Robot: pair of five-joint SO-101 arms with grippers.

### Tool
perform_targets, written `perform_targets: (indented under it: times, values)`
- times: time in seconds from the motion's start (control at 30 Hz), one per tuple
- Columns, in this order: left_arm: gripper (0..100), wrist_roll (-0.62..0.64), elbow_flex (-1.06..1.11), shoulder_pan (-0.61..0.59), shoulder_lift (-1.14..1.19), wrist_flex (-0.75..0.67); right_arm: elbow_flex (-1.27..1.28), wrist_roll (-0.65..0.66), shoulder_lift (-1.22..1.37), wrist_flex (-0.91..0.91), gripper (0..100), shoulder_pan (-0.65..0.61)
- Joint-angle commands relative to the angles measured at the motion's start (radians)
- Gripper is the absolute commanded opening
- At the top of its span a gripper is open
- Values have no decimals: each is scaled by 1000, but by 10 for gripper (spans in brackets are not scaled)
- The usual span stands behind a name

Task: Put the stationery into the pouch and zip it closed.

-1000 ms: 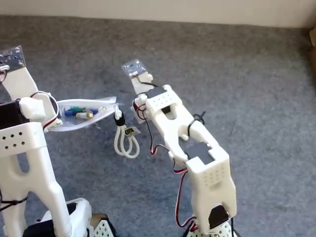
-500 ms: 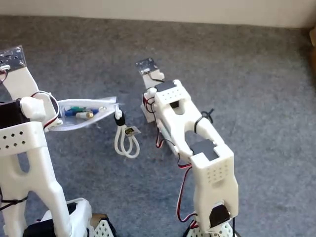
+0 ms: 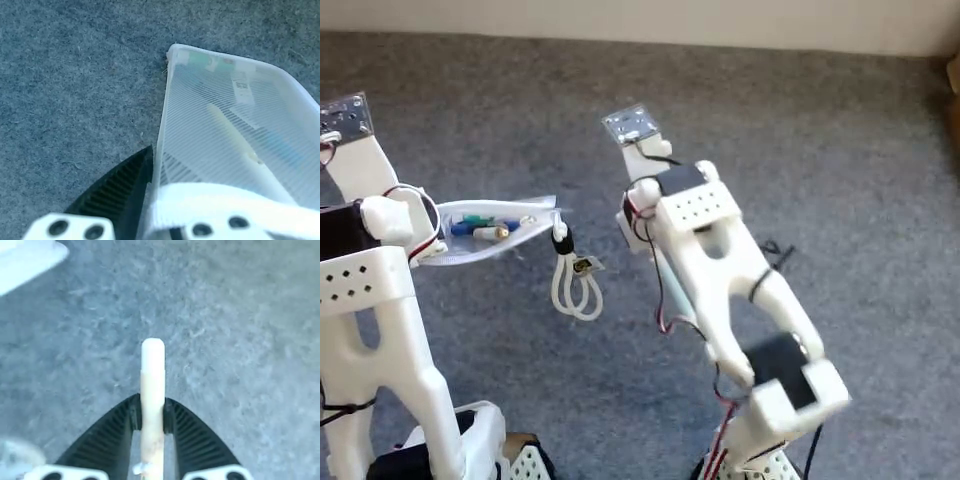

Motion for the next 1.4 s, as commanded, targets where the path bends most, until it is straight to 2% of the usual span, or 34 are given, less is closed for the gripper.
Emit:
perform_targets:
  times: [0.0,0.37,0.43,0.57,0.87,1.07,1.37]
  values:
    - [34,9,5,-8,38,-5,56,11,-208,2,5,10]
    - [34,9,4,-7,38,-5,237,2,-561,1,5,-143]
    - [34,9,4,-7,38,-5,255,-55,-621,-13,5,-156]
    - [34,9,4,-7,38,-6,341,-144,-740,-116,5,-166]
    - [34,9,4,-7,38,-9,622,-147,-1032,-449,5,-177]
    - [34,11,4,-7,38,-11,745,-147,-1198,-587,5,-177]
    - [34,11,5,-7,38,-11,869,-144,-1351,-802,5,-289]
